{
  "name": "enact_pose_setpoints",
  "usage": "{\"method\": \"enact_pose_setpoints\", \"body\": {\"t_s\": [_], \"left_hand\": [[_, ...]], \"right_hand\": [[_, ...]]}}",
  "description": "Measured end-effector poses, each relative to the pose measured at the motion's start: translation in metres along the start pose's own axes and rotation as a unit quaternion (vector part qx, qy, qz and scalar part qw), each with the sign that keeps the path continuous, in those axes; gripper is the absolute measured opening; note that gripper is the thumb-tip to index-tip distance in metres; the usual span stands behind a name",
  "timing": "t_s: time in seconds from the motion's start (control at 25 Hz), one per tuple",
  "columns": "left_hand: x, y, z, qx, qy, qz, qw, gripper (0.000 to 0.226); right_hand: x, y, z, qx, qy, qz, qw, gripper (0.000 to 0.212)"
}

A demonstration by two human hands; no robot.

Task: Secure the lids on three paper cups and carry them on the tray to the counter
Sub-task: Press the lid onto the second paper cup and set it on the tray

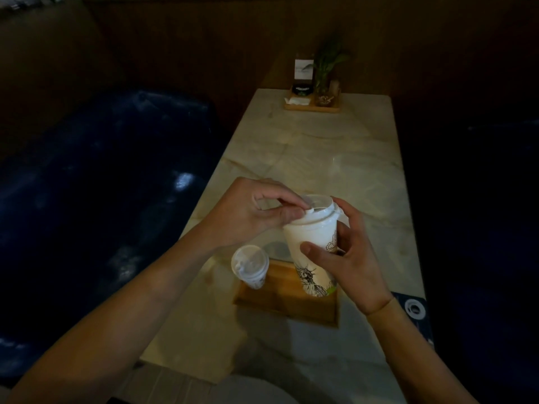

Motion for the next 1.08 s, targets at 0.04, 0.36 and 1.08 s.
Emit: {"method": "enact_pose_setpoints", "body": {"t_s": [0.04,0.36,1.08], "left_hand": [[0.001,0.001,0.001,0.0,-0.008,0.004,1.0,0.018],[0.001,0.005,0.005,-0.011,-0.011,0.037,0.999,0.012],[-0.017,0.0,-0.002,-0.021,0.042,0.113,0.992,0.005]], "right_hand": [[0.001,0.0,0.0,0.003,-0.004,-0.005,1.0,0.08],[0.001,-0.005,0.0,0.016,-0.015,-0.029,0.999,0.081],[0.003,-0.003,0.003,-0.001,0.023,-0.074,0.997,0.082]]}}
Point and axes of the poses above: each hand's wrist, its own z-axis towards the middle knuckle, its own x-axis out of the back of the hand, y = z × x, the point moved 4 cm from there along z, towards the middle knuckle, and after that the axes turned 8 degrees about z, right-handed, at the moved point
